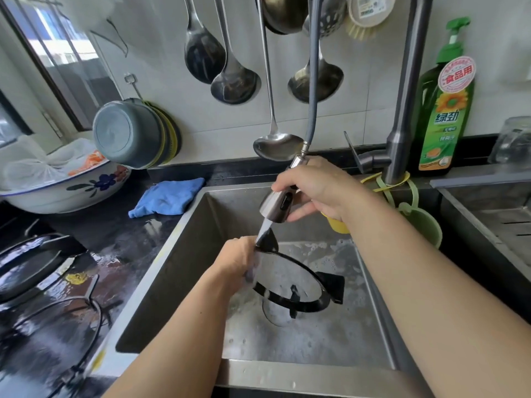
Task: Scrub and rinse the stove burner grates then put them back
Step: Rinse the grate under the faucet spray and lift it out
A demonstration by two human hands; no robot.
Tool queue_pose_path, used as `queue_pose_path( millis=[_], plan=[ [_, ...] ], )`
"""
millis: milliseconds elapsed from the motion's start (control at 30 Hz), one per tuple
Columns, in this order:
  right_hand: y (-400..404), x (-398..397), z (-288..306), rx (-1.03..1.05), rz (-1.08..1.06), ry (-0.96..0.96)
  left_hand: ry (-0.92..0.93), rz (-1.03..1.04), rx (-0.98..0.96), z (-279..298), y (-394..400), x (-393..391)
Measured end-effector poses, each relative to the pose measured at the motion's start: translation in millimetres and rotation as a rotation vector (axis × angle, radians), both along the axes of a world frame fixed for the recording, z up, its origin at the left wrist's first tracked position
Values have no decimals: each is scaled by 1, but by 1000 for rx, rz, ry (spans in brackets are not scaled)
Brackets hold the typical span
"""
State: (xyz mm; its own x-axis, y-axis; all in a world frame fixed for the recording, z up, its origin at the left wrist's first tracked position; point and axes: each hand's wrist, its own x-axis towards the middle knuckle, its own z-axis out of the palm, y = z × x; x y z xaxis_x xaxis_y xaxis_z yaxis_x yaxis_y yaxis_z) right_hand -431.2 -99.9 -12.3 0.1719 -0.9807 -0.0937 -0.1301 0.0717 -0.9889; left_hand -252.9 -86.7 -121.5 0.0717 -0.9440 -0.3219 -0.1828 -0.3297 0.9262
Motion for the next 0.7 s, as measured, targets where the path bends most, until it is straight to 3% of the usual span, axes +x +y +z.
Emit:
queue_pose_path(
  millis=[200, 367, 467, 700],
  plan=[
    [-2, -21, -1, -62, -184, 217, 106, 121, -30, -3, -10, -2],
    [5, -40, 13, 42, -76, 429, -93, 170, -195, -2, -12, -1],
    [5, -42, 16, 53, -71, 450, -93, 206, -266, -4, -13, -1],
    [3, -43, 12, -21, -177, 527, -187, 155, -234, -11, -24, 6]
  ],
)
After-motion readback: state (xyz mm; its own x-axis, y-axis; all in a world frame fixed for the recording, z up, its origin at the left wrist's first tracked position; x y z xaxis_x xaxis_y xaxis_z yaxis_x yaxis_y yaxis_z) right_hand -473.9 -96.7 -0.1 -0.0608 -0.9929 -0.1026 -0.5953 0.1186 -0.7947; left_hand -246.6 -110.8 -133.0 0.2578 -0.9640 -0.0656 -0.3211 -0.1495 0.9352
